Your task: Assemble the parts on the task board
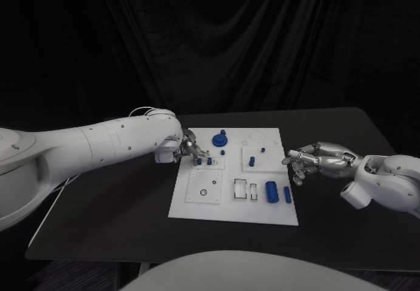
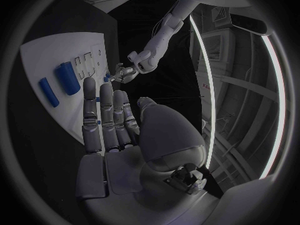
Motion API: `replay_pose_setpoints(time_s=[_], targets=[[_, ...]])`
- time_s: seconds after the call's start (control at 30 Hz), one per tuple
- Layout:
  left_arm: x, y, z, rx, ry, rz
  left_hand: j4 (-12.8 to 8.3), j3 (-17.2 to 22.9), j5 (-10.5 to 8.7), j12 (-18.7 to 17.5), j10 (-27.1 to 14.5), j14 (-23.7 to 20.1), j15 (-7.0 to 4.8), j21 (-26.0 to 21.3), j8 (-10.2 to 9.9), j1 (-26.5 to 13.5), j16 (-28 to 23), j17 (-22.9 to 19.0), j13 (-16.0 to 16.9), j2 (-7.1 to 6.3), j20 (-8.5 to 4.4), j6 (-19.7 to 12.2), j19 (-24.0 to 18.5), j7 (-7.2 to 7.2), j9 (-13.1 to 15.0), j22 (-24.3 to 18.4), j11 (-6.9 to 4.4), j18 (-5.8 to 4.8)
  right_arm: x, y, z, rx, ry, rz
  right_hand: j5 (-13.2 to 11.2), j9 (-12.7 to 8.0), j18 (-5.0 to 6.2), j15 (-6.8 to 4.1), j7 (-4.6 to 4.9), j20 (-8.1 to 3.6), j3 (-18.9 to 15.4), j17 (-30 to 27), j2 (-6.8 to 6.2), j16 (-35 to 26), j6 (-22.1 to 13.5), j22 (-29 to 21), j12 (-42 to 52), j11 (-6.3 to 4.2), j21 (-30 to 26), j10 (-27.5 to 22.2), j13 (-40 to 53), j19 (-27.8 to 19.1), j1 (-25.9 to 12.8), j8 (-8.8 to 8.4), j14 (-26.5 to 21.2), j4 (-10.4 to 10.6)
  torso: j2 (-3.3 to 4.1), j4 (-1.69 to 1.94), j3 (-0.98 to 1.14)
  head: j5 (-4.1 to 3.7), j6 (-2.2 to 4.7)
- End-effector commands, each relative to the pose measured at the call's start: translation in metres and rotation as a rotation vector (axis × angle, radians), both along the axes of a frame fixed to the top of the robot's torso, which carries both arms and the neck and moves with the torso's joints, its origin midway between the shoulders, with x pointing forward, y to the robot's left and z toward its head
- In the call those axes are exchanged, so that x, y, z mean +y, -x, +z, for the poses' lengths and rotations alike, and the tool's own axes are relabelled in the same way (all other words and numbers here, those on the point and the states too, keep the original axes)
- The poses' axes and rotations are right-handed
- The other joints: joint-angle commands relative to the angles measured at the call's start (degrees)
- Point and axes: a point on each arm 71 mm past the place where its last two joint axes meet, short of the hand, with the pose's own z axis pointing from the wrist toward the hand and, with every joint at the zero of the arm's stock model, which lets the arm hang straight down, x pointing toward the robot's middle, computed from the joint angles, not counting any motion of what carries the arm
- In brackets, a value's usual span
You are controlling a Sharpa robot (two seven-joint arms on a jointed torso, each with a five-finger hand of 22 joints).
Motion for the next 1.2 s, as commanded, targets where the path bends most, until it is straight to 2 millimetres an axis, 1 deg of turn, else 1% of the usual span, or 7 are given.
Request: replay_pose_setpoints(time_s=[0.03, 0.37, 0.67, 0.8, 0.93, 1.03, 1.2], targets=[[0.005, 0.005, -0.012, 0.013, -0.028, 0.017, 0.0, -0.6, 0.55, -0.2, 1.8, 6.0, 0.54, -0.3, 0.0, 0.0, -0.1, 15.1, 12.4, 1.08, 0.39, -1.7, -0.1, 2.03, -0.4, 7.0, 0.32, -0.08, 0.001, 0.002, -0.002, 0.022, 0.006, 0.017, -0.3, 0.1, 0.94, -0.13, -0.09, 0.16, -0.3, -0.1, 0.37, 0.4, -0.4, 0.1, 0.2, -0.04, 0.1, -0.3, -0.1, -0.4, 0.0, 0.29, -0.5, 0.0, -0.01, -0.04, 0.00, 0.11, 0.00], [0.003, 0.001, -0.006, -0.105, 0.090, 0.011, -0.2, -1.2, 3.95, 0.1, 2.0, 6.0, 0.21, 0.5, 2.5, 1.5, -0.1, 15.1, 12.5, 3.76, 0.20, -0.7, 0.1, 1.43, 1.1, 7.2, -0.14, -0.19, 0.001, 0.002, -0.002, 0.022, 0.004, 0.018, -0.3, 0.1, 0.94, -0.11, -0.07, 0.17, -0.3, -0.1, 0.42, 0.3, -0.4, 0.1, 0.2, -0.01, 0.1, -0.4, -0.1, -0.5, -0.1, 0.33, -0.5, 0.0, -0.02, 0.03, 0.00, 0.07, 0.00], [0.007, -0.007, 0.016, -0.436, 0.267, -0.040, -2.3, -3.7, 5.89, -0.5, 1.3, 6.0, 0.42, 2.0, 7.4, 10.5, -0.1, 15.1, 12.0, -0.08, 0.20, -7.5, 0.5, 1.98, 7.6, 7.6, 0.21, -0.50, -0.004, 0.003, -0.001, 0.012, 0.003, 0.000, -0.3, 0.1, 0.93, -0.09, -0.04, 0.19, -0.4, -0.2, 0.47, 0.3, -0.5, 0.1, 0.1, 0.02, 0.1, -0.5, -0.2, -0.5, -0.1, 0.38, -0.6, 0.1, -0.02, 0.04, 0.00, -0.19, 0.00], [0.012, -0.009, 0.026, -0.568, 0.277, -0.111, -2.8, -5.1, 5.56, -7.6, -6.5, 5.9, 1.41, 1.8, 8.0, 14.7, -0.1, 15.0, 7.2, -0.48, 1.03, -13.9, -0.4, 3.33, 8.8, 7.5, 1.25, -0.50, -0.005, 0.003, -0.001, 0.011, 0.005, -0.004, -0.3, 0.1, 0.93, -0.08, -0.03, 0.20, -0.4, -0.2, 0.48, 0.3, -0.5, 0.1, 0.1, 0.03, 0.1, -0.5, -0.2, -0.6, -0.2, 0.42, -0.6, 0.1, 0.00, -0.02, 0.00, -0.09, 0.00], [0.011, -0.009, 0.035, -0.680, 0.318, -0.209, -5.6, -3.6, 4.56, -24.6, -27.7, 0.3, 2.17, -3.7, 8.5, 22.7, -2.6, 9.0, -3.0, -0.62, 1.64, -21.6, -6.6, 4.01, 8.0, 6.1, 1.88, 0.42, -0.006, 0.003, -0.001, 0.010, 0.005, -0.006, -0.4, 0.1, 0.93, -0.06, -0.02, 0.21, -0.4, -0.2, 0.47, 0.3, -0.4, 0.1, 0.1, 0.05, 0.0, -0.6, -0.2, -0.6, -0.2, 0.48, -0.7, 0.1, 0.03, 0.07, -0.02, -0.25, 0.00], [0.007, -0.009, 0.038, -0.742, 0.308, -0.314, -7.0, -2.5, 2.60, -37.3, -42.8, -4.0, 2.57, -2.3, 10.7, 26.8, -4.5, 4.8, -10.6, -1.00, 2.30, -24.3, -6.9, 3.18, 8.2, 6.5, 2.48, -0.02, -0.006, 0.003, -0.001, 0.010, 0.004, -0.005, -0.4, 0.1, 0.93, -0.06, -0.02, 0.21, -0.4, -0.2, 0.47, 0.3, -0.4, 0.1, 0.1, 0.05, 0.0, -0.6, -0.2, -0.6, -0.2, 0.48, -0.7, 0.1, -0.01, 0.04, -0.01, -0.15, 0.00], [0.000, -0.007, 0.039, -0.779, 0.262, -0.459, -8.1, -1.0, 2.36, -49.2, -53.3, -10.4, 2.53, -2.5, 14.0, 31.4, -9.0, -3.2, -19.2, -2.67, 2.28, -26.8, -8.2, 1.07, 6.2, 6.3, 2.86, 0.40, -0.005, 0.002, -0.001, 0.011, 0.003, -0.001, -0.4, 0.1, 0.93, -0.06, -0.02, 0.21, -0.4, -0.2, 0.47, 0.3, -0.4, 0.1, 0.1, 0.05, 0.0, -0.6, -0.2, -0.6, -0.2, 0.48, -0.7, 0.1, 0.01, -0.02, 0.03, -0.07, 0.00]])
